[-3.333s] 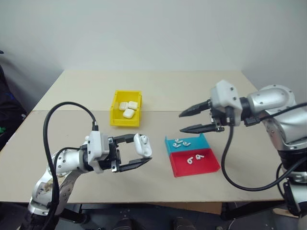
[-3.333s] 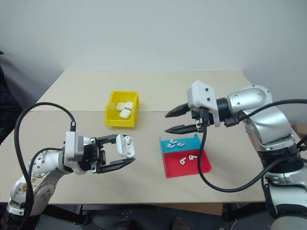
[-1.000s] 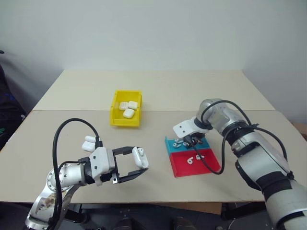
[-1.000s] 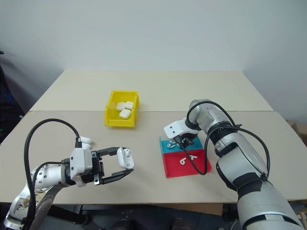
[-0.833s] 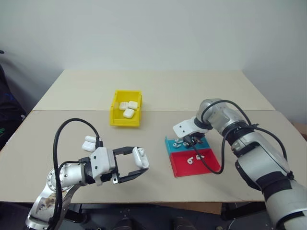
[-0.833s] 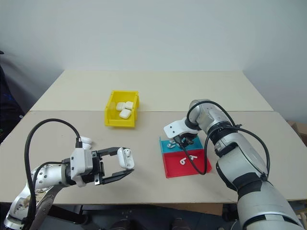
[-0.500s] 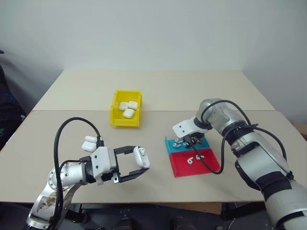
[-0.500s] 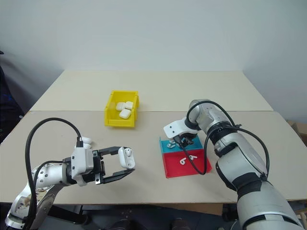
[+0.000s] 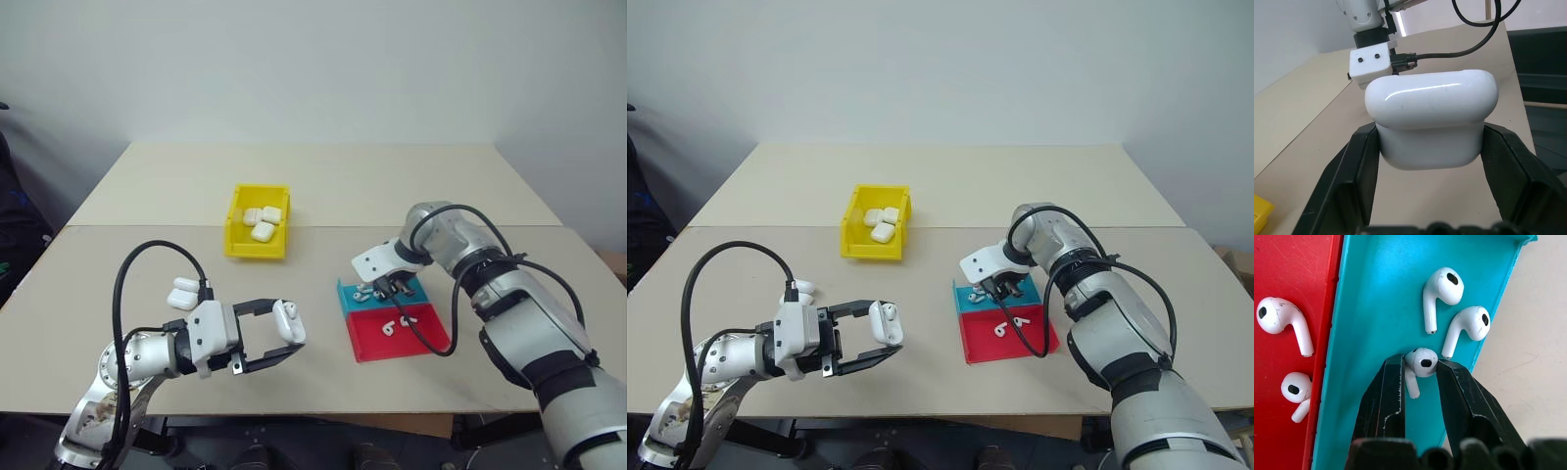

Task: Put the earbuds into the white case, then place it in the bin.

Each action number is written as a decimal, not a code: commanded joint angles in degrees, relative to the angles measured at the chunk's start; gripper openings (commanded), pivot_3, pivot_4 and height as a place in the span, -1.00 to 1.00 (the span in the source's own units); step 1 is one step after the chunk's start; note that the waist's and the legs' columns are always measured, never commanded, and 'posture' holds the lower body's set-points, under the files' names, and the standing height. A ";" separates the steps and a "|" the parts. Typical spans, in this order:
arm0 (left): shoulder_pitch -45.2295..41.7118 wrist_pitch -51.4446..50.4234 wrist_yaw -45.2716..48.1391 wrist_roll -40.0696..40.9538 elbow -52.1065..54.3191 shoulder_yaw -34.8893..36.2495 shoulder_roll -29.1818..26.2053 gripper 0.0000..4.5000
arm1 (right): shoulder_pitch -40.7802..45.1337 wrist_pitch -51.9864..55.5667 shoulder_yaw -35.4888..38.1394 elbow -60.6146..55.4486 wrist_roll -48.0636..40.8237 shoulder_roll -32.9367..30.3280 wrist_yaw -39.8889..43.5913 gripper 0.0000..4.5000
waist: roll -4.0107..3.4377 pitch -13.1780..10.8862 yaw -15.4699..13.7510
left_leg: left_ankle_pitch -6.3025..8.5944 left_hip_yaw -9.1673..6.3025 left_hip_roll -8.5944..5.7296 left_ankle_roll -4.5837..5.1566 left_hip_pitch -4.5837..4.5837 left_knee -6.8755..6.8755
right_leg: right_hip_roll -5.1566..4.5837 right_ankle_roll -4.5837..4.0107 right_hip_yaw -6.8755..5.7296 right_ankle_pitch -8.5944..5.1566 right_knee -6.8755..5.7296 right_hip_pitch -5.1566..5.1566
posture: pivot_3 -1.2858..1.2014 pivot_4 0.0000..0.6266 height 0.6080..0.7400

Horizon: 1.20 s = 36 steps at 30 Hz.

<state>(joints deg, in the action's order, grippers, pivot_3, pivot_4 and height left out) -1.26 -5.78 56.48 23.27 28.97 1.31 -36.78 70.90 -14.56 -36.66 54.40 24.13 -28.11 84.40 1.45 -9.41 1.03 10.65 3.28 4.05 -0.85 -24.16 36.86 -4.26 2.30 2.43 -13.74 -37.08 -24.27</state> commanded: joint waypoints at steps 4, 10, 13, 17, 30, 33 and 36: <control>-0.69 1.72 -0.18 0.23 0.43 0.29 -0.01 0.24 | 0.80 -0.68 1.20 -0.88 0.71 -0.46 -0.54 -0.49 | 0.00 0.00 0.00 | 0.00 0.00 0.00 0.00 0.00 0.00 | 0.00 0.00 0.00 0.00 0.00 0.00 | 0.03 -0.52 1.00; -0.92 2.11 -0.18 0.26 0.07 0.10 0.05 0.24 | 0.37 -0.53 1.49 -1.41 0.42 -0.64 0.38 -0.71 | 0.00 0.00 -0.02 | 0.00 0.00 0.00 0.00 0.00 0.00 | 0.00 0.00 0.00 0.00 0.00 0.00 | 0.03 -0.52 1.00; -0.91 2.12 -0.21 0.24 0.08 -0.02 0.10 0.24 | 0.21 -0.55 1.59 -1.58 0.44 -0.69 0.39 -0.71 | 0.00 0.00 0.00 | 0.00 0.00 0.00 0.00 0.00 0.00 | 0.00 0.00 0.00 0.00 0.00 0.00 | 0.03 -0.52 1.00; -1.04 2.14 -0.24 0.19 -0.04 -0.14 0.12 0.24 | 0.03 -0.21 1.66 -1.94 0.50 -0.86 0.28 -0.71 | 0.00 0.00 0.00 | 0.00 0.00 0.00 0.00 0.00 0.00 | 0.00 0.00 0.00 0.00 0.00 0.00 | 0.03 -0.52 1.00; -8.14 -1.59 -2.48 5.96 1.74 0.64 2.99 0.24 | -4.04 18.80 20.84 -27.35 -16.49 -12.29 4.03 -0.71 | 0.00 -0.01 -0.48 | 0.00 -0.01 -0.01 0.00 -0.04 0.01 | -0.02 0.02 -0.01 0.00 0.03 0.02 | 0.03 -0.52 1.00; -10.52 -3.35 -3.17 8.32 2.59 0.34 3.63 0.24 | -8.34 30.39 29.11 -40.03 -25.69 -15.45 4.32 -0.71 | 0.00 -0.01 -0.43 | 0.00 -0.03 -0.01 0.00 -0.04 0.01 | -0.02 0.02 -0.01 0.01 0.02 0.04 | 0.03 -0.52 1.00; -12.42 -5.34 -3.32 10.24 3.33 -0.35 3.70 0.24 | -15.20 39.73 38.29 -53.30 -36.35 -18.41 2.76 -0.71 | 0.01 -0.01 -0.41 | 0.01 -0.09 -0.01 0.00 -0.03 0.00 | -0.01 0.04 -0.06 0.00 0.07 0.12 | 0.03 -0.52 1.00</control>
<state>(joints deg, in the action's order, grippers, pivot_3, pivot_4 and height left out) -12.82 -10.51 53.62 31.75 30.03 0.84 -33.14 56.41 20.50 -2.77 6.98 -6.53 -45.65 87.40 1.45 -9.42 0.63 10.66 3.21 4.04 -0.85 -24.17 36.86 -4.29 2.34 2.38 -13.74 -37.01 -24.14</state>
